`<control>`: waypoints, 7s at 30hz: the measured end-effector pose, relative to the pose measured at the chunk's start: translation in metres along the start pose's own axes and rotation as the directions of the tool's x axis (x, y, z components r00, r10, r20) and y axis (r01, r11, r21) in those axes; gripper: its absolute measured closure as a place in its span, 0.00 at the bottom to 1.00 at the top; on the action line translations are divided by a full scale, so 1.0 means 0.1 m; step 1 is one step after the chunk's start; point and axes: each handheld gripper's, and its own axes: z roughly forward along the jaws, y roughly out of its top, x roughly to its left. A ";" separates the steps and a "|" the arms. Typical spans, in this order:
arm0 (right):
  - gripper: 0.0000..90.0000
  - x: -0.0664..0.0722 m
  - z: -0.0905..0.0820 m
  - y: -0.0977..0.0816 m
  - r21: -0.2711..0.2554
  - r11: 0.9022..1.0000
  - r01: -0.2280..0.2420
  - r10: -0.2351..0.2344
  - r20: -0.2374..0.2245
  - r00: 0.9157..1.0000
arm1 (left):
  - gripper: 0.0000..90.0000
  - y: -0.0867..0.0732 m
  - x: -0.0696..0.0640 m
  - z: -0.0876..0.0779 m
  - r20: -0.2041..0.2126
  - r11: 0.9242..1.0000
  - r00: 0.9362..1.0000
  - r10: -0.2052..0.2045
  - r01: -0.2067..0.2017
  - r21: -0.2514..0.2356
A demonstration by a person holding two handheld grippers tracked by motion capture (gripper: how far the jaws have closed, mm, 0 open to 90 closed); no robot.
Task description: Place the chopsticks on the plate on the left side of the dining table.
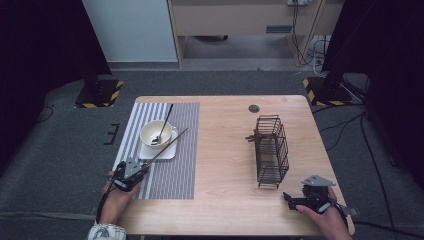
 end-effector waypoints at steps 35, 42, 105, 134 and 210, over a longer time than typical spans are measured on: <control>0.00 0.00 0.00 0.00 0.000 1.000 0.001 -0.001 0.000 1.000 | 0.60 0.22 -0.06 -0.11 -0.010 0.996 1.000 -0.018 0.017 -0.091; 0.00 0.00 0.00 0.00 0.000 1.000 0.002 -0.002 0.000 1.000 | 0.43 0.28 -0.13 -0.07 0.011 0.995 1.000 -0.005 0.007 -0.099; 0.00 0.00 0.00 -0.01 0.000 1.000 0.003 -0.003 -0.002 1.000 | 0.62 2.12 -1.45 0.37 0.297 0.947 0.943 0.152 -0.053 -0.316; 0.00 0.00 0.00 -0.01 -0.001 1.000 0.004 -0.004 -0.003 1.000 | 0.87 2.55 -1.64 0.32 0.342 0.920 0.918 0.199 -0.055 -0.388; 0.00 0.00 0.00 -0.01 -0.002 1.000 0.002 -0.002 -0.003 1.000 | 0.83 3.22 -1.64 0.32 0.296 0.943 0.927 0.230 -0.137 -0.303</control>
